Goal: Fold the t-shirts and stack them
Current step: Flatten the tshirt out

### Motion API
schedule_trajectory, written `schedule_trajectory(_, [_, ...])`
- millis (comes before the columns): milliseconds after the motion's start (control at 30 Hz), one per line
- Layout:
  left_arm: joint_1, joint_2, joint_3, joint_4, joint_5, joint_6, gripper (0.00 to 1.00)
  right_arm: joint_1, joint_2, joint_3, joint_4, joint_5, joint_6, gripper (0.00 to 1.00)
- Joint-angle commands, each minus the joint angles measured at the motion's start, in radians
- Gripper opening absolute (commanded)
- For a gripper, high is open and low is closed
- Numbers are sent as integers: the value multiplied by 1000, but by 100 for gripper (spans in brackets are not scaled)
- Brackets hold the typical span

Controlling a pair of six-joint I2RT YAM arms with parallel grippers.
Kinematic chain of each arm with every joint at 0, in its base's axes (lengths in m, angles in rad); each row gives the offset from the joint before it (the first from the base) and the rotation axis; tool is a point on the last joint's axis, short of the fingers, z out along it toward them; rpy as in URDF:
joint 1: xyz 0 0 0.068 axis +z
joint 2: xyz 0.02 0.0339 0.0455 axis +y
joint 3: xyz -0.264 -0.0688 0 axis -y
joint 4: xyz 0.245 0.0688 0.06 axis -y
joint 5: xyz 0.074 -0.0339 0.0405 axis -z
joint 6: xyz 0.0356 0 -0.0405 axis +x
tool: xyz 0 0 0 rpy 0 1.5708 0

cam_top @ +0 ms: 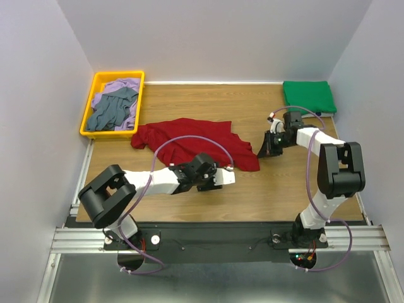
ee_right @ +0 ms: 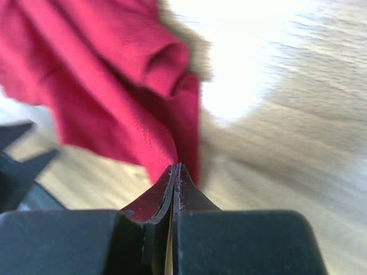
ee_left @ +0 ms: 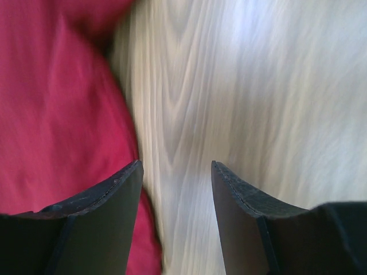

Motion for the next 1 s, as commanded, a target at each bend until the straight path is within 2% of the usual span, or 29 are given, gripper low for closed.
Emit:
schedule_trajectory(0, [84,-68,-67,17,-81,33,61,7,65,30,30,88,-21,1])
schedule_trajectory(133, [144,-85,-108,-9,-59,63,55,10,108,18,30,79,-22,1])
schedule_trajectory(267, [158,-87,-122,-120,3,97,35,20,112,-3,21,65,-62,0])
schedule_trajectory(300, [160,-88,-122,-140,19,112,26,29,106,-11,6,59,-74,1])
schedule_trajectory(467, [217,-207,-154,-411,97,246,5,79,42,-34,-89,-3,-154,1])
schedule_trajectory(533, [276,-275,-188,-532,105,362,0,85,-2,-23,-151,3,-202,13])
schedule_trajectory(567, [292,-350,-199,-565,100,397,0,83,-19,-19,-168,22,-215,18])
schedule_trajectory(600, [330,-387,-219,-600,96,448,0,83,-50,-11,-191,37,-238,35])
schedule_trajectory(633, [344,-424,-228,-640,85,497,0,82,-70,-5,-194,55,-245,44])
schedule_trajectory(667, [355,-486,-239,-691,70,538,0,80,-85,3,-194,83,-248,59])
schedule_trajectory(700, [365,-516,-262,-702,55,604,0,80,-96,19,-189,85,-260,63])
schedule_trajectory(800, [411,-567,-283,-740,10,695,0,82,-81,76,-174,82,-248,65])
schedule_trajectory(867, [466,-561,-270,-737,13,704,2,82,-34,104,-159,65,-243,65])
schedule_trajectory(900, [485,-556,-256,-740,22,708,12,80,-17,115,-154,56,-237,65])
schedule_trajectory(967, [507,-552,-204,-756,94,671,21,82,34,145,-137,23,-204,64])
